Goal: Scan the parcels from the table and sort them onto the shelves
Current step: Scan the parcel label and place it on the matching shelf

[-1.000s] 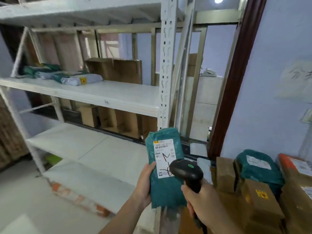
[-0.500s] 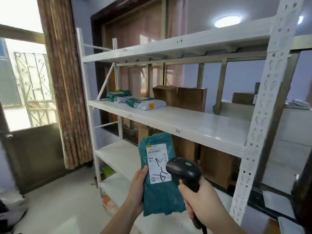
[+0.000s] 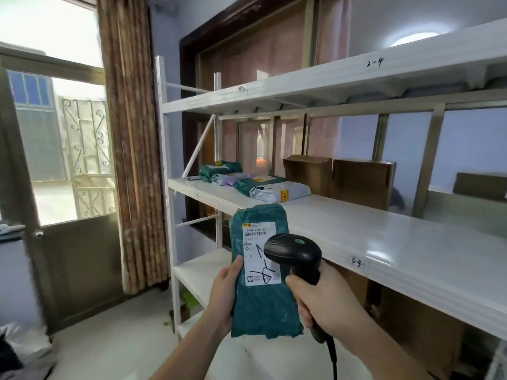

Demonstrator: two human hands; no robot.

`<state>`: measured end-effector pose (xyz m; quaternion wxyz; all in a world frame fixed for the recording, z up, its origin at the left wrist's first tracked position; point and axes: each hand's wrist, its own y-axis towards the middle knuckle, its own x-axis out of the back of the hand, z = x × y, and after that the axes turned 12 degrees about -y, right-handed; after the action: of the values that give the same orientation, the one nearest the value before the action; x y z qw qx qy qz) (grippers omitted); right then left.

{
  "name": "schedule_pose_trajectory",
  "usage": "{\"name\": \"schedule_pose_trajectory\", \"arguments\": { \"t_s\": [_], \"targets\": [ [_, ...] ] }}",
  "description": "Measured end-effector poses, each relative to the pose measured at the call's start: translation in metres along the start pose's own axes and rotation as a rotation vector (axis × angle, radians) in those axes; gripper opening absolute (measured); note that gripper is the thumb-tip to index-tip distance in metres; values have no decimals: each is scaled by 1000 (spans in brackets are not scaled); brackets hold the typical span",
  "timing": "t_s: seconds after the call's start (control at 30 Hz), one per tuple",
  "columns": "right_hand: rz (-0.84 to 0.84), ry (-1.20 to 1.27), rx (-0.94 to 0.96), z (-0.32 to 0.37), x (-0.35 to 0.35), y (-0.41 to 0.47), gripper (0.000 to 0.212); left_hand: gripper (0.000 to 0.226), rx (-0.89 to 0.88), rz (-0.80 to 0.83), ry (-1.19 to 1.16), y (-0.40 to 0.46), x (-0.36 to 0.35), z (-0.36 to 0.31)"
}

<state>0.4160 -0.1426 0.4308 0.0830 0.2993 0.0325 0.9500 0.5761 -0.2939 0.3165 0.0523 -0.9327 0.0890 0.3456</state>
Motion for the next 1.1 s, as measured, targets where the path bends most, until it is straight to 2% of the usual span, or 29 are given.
{"name": "schedule_pose_trajectory", "arguments": {
  "t_s": [0.07, 0.33, 0.6, 0.63, 0.73, 0.77, 0.9, 1.1],
  "targets": [
    [-2, 5, 26, 9, -3, 29, 4, 55, -6, -18, -23, 24, -3, -17],
    [-25, -26, 98, 34, -21, 131, 2, 51, -74, 28, -9, 115, -25, -83],
    [-204, -6, 104, 61, -34, 207, 9, 45, -147, 118, 232, 230, -60, -126],
    [-230, 10, 87, 63, -35, 214, 9, 50, -145, 154, 233, 243, -65, -128],
    [-327, 35, 29, 65, -34, 233, 6, 100, -102, 263, 305, 279, -80, -132],
    [-363, 32, 10, 65, -33, 238, 6, 107, -98, 309, 362, 287, -87, -132],
    [-491, -10, -58, 62, -22, 255, 7, 85, -50, 428, 479, 323, -125, -125],
    [-628, -30, -107, 54, 7, 274, 12, 81, -126, 519, 565, 371, -188, -104]
  ]
}}
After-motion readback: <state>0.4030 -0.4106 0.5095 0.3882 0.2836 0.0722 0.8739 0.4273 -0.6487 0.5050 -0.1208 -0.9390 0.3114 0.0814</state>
